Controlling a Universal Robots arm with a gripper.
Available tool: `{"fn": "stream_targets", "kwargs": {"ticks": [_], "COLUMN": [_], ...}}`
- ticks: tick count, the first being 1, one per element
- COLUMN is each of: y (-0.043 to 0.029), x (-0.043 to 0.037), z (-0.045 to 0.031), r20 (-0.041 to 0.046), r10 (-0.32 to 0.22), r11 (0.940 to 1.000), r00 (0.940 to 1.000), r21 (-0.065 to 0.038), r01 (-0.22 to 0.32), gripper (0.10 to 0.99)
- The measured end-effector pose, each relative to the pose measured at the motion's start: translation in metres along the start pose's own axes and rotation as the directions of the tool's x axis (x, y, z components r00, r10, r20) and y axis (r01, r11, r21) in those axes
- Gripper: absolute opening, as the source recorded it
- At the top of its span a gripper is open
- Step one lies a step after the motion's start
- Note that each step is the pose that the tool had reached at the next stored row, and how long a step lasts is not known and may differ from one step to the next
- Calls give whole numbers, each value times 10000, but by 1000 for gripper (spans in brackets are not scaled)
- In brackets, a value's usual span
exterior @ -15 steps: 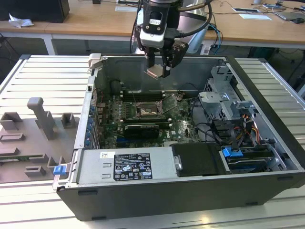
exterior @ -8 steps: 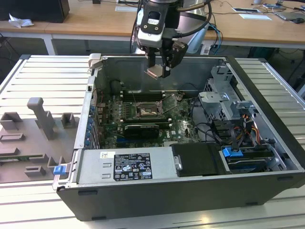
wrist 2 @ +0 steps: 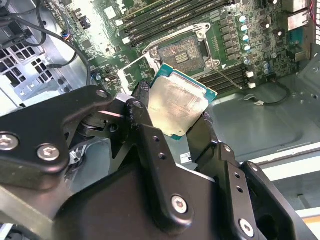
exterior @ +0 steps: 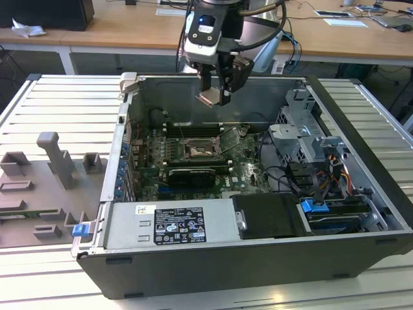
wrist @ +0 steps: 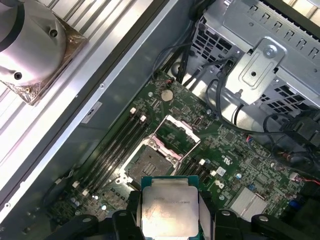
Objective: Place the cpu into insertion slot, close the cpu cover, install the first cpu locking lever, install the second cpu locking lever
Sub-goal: 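Place the cpu into insertion slot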
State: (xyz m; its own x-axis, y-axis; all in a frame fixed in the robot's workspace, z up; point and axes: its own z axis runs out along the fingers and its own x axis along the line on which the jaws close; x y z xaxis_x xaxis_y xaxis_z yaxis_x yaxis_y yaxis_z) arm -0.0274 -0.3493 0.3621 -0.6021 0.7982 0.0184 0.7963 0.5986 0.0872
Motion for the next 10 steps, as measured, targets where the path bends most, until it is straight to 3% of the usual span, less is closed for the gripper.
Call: {"fn": "stream_targets", "kwargs": {"ticks": [10], "y": [0], "x": [0], "z": [0], "r20": [41], "r10": [460], "r11": [9989], "r00": [9989], "r21": [-10], "r01": [-460], "gripper": [541]}}
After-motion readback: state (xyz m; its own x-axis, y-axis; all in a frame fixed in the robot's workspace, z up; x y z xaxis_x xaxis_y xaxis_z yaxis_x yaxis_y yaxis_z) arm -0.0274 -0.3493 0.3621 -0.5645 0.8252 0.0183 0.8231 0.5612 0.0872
